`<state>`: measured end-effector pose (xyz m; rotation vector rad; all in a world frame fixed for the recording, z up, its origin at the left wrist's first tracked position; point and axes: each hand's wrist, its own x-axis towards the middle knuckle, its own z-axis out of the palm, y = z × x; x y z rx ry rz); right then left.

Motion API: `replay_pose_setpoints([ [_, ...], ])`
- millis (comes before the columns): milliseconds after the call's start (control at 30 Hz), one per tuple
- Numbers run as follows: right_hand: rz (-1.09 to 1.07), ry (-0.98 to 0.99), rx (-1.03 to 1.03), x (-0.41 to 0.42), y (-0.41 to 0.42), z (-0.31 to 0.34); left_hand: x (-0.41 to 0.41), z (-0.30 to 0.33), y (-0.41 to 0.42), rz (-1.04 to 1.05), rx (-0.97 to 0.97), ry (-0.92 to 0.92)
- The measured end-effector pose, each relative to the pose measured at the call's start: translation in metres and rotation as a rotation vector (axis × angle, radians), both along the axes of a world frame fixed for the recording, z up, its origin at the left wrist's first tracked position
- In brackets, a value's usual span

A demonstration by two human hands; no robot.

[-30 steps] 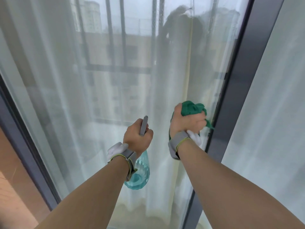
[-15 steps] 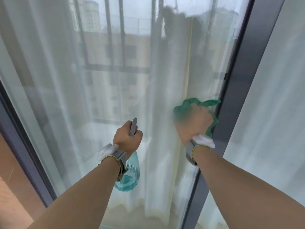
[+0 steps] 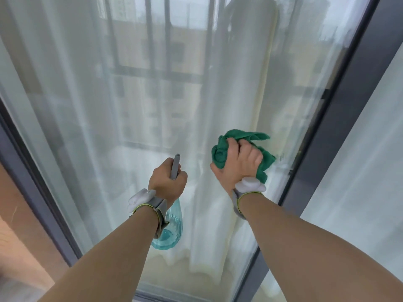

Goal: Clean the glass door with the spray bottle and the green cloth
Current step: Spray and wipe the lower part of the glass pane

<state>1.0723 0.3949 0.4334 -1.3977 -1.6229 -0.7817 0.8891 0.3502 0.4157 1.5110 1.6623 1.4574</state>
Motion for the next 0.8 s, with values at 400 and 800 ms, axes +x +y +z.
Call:
replay_pose_setpoints([
  [400,0.108,-0.357,-0.051,0.007,0.006,-0.089,-0.014,-0.039,-0.007,0.035,-0.106,-0.028],
  [800,0.079,-0.131,-0.046,0.066,-0.013,-0.031,0.014,-0.021,-0.005,-0.041,-0.035,-0.037],
])
